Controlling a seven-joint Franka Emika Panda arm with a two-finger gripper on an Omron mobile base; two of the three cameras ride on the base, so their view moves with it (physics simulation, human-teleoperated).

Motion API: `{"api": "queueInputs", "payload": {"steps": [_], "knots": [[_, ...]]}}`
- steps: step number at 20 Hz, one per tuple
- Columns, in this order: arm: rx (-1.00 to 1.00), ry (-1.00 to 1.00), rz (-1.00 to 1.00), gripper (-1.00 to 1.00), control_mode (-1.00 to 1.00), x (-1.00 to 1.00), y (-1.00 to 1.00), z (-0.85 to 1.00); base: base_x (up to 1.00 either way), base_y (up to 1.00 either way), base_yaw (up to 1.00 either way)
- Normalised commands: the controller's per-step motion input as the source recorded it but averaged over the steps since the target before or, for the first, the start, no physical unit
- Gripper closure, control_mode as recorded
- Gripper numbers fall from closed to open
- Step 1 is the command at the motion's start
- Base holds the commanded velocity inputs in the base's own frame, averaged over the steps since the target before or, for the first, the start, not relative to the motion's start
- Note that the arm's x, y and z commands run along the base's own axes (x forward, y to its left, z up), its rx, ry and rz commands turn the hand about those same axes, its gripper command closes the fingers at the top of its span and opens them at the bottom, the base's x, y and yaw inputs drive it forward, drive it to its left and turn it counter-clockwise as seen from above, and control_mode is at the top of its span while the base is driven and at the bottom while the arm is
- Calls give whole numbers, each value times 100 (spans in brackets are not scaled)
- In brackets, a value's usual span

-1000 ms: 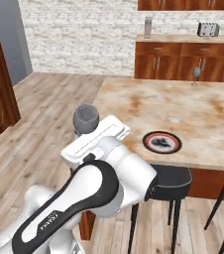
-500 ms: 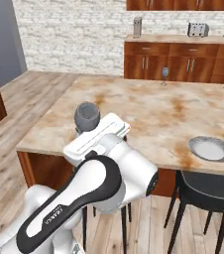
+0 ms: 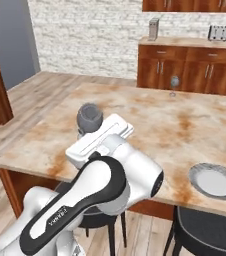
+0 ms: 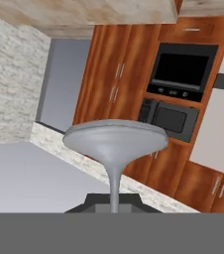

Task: Retrieve the wine glasses from the counter and place one next to each plate.

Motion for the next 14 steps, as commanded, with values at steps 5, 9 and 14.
{"api": "queueInputs", "payload": {"steps": [5, 9, 14], "knots": [[0, 0, 0, 100, 100, 0, 0, 0, 39, -74, 56], [0, 0, 0, 100, 100, 0, 0, 0, 44, -48, 36], [0, 2, 0, 100, -100, 31, -13, -9, 35, -18, 3]]}}
